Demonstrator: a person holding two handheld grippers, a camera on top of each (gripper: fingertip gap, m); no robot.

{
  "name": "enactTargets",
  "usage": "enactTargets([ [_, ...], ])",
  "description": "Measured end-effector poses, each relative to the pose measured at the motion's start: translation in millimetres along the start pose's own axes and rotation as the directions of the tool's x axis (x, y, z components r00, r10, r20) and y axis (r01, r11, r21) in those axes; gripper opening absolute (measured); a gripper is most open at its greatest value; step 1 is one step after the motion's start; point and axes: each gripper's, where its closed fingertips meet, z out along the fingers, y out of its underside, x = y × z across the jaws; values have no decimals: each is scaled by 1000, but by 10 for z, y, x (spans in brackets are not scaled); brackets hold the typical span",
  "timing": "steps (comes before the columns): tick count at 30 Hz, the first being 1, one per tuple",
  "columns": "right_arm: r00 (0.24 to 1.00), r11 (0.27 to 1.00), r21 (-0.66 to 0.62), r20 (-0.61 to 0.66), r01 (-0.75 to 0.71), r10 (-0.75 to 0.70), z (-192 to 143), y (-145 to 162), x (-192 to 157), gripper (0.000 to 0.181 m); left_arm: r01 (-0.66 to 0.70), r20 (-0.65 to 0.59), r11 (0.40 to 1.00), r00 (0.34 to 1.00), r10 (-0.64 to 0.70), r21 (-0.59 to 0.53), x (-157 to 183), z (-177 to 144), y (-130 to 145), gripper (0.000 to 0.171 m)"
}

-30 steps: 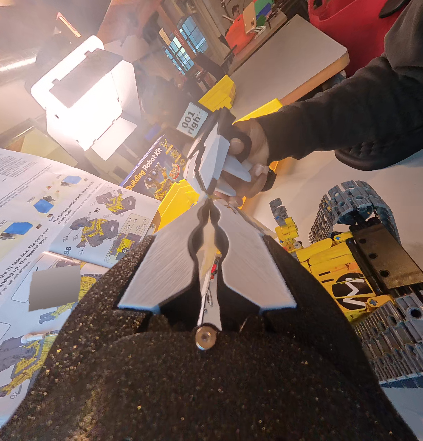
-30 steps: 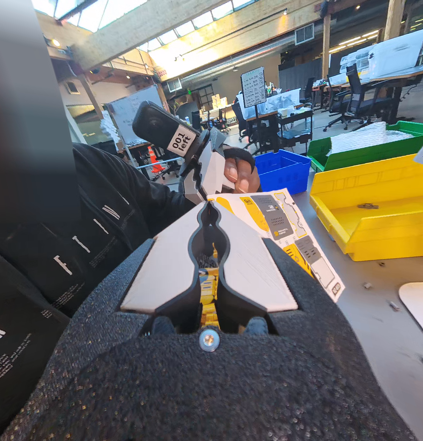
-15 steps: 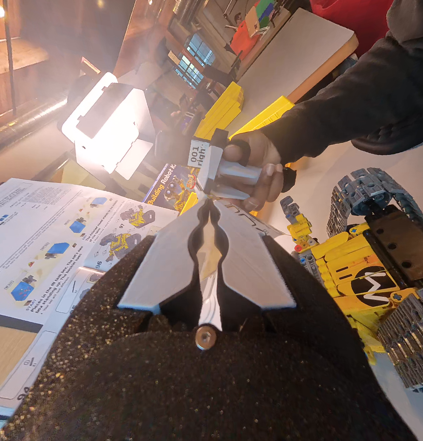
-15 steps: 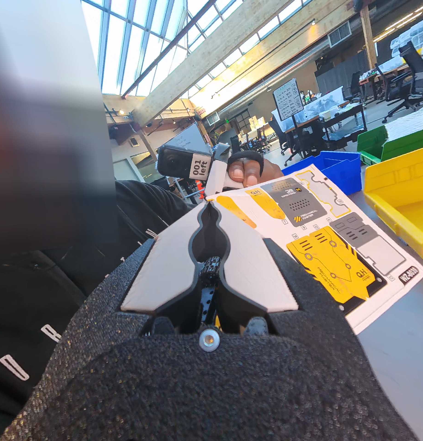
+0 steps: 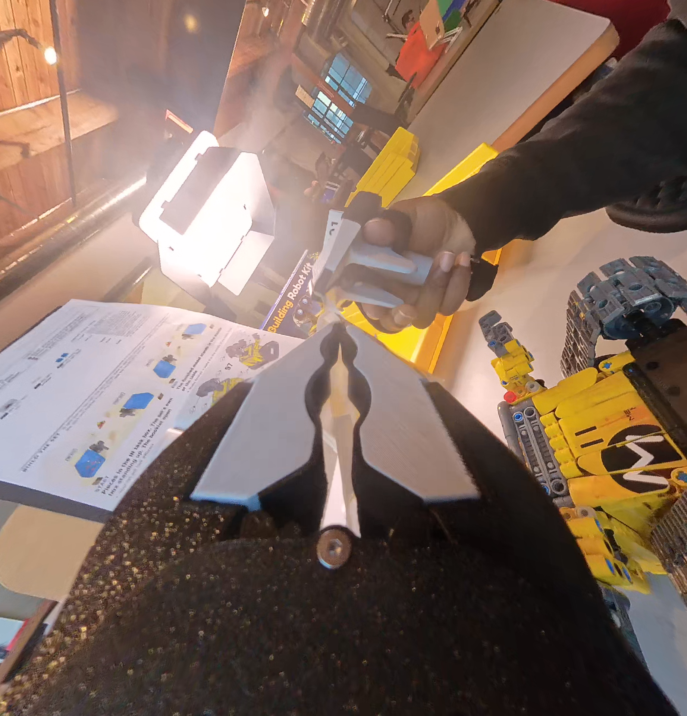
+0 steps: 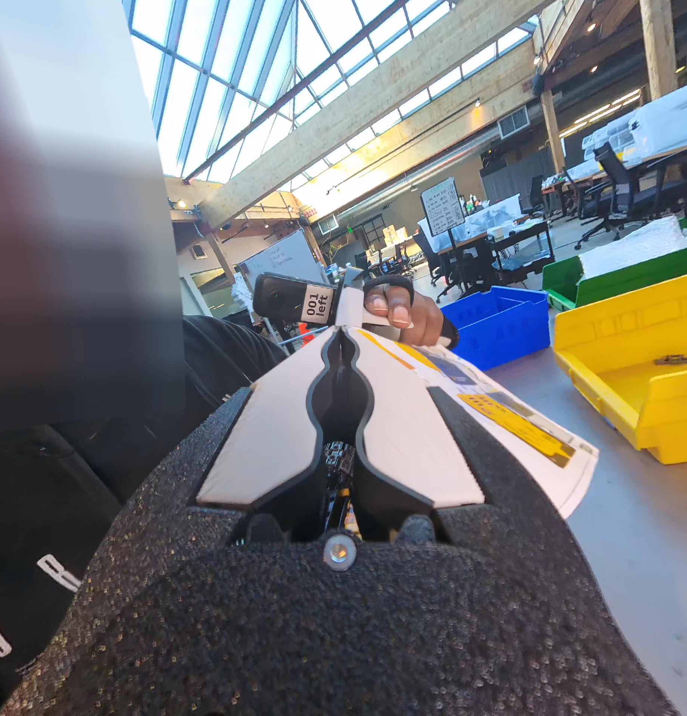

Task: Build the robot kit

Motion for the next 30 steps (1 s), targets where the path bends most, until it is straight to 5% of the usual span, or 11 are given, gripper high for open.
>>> enactTargets([
  [7,981,979,116,-121,166,-152,-119,-292,36,0,298,27,954,954,-297,-20,-220,-48,118,0],
  [10,930,952,59,-238,302,-280,-187,-370,60,0,407,186,911,902,-389,-70,-546,-271,331,0],
  [14,889,932,16,-306,362,-341,-266,-446,60,0,641,452,768,690,-565,-19,-840,-977,780,0],
  [17,884,928,17,-314,371,-347,-292,-481,42,0,725,626,688,545,-558,-18,-557,-1542,1116,0],
  [21,895,935,25,-297,355,-332,-273,-463,41,0,892,764,434,368,-530,-129,287,-1989,1644,0],
  [26,909,945,-11,-271,327,-318,-171,-342,49,0,970,811,-43,174,-558,-238,1178,-2263,1978,9],
  [28,906,943,-31,-268,331,-327,-142,-310,42,0,949,839,-123,190,-509,-290,1312,-2408,2049,28],
  [30,902,940,-44,-271,337,-336,-135,-301,29,0,948,841,-97,219,-495,-304,1251,-2439,1956,36],
])
